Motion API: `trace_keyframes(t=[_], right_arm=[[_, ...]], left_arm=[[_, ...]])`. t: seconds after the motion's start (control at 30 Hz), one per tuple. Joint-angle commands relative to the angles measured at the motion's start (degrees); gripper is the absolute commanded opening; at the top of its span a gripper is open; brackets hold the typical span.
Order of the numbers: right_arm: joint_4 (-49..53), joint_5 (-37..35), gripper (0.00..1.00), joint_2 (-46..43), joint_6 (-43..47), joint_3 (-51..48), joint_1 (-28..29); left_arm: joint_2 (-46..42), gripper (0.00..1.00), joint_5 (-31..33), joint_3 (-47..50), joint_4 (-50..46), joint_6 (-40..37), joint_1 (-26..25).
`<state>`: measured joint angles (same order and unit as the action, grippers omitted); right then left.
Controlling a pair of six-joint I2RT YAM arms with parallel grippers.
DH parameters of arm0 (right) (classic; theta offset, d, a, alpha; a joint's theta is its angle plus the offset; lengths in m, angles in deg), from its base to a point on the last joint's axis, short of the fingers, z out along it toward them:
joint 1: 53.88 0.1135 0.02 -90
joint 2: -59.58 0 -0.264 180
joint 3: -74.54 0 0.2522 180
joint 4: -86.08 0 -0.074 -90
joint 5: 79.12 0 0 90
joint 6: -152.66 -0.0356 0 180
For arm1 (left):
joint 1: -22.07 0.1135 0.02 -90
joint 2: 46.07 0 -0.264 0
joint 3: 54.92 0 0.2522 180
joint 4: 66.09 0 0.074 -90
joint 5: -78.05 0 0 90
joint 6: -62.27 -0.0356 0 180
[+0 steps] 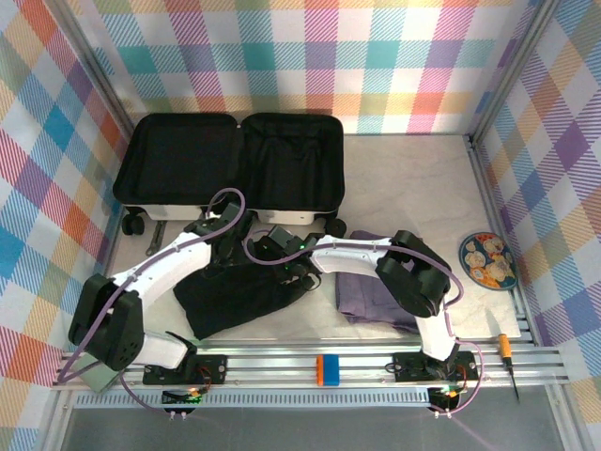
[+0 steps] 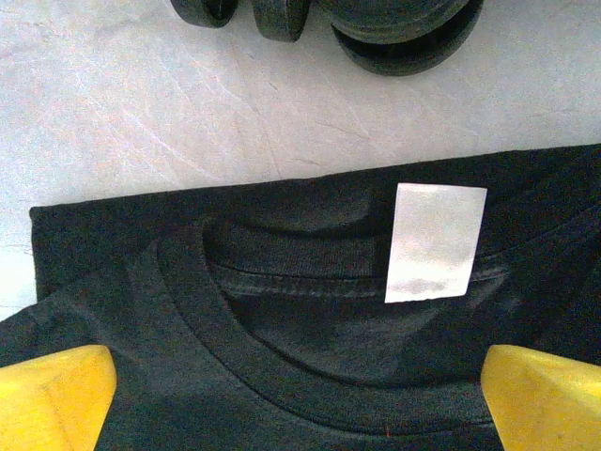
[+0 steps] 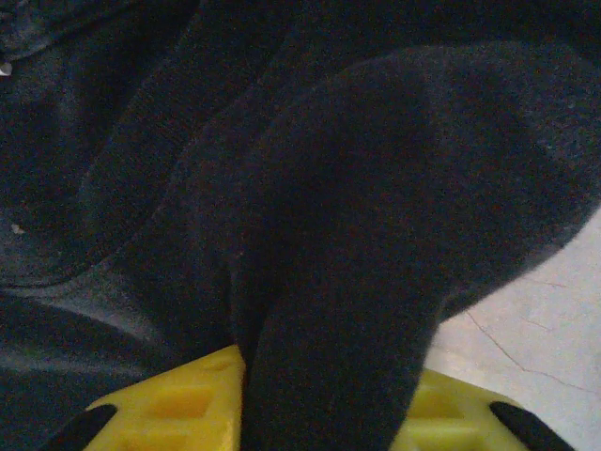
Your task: Pack the luggage
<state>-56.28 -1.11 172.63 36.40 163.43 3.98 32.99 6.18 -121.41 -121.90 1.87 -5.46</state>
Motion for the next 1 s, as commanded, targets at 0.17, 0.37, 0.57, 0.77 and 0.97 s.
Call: trace_keyframes(t=[0.17,0.37,0.57,0.77,0.97], right_arm=[[1.6,-1.2,0.16,-5.0,19.5,0.5,-0.6],[-1.7,0.1,0.02,-8.2,26.8,-0.9,-1.1],[-7.8,0.9,0.00,-12.8,34.8,-4.0,-1.8],[-12.8,2.8,0.00,-17.0,43.2,-5.2,-3.4],[-12.3,10.1,0.00,-18.9,51.6,-3.6,-5.2]], left_arm=[[-6.3,1.00,-1.3,1.9,-0.5,1.5,0.4],[-9.0,1.00,-2.7,2.9,0.9,1.2,0.5],[-11.6,1.00,-2.9,3.6,1.5,0.7,0.5],[-12.9,1.00,-4.2,4.2,3.1,0.7,0.5],[-14.0,1.00,-4.9,5.0,6.1,-0.4,0.5]])
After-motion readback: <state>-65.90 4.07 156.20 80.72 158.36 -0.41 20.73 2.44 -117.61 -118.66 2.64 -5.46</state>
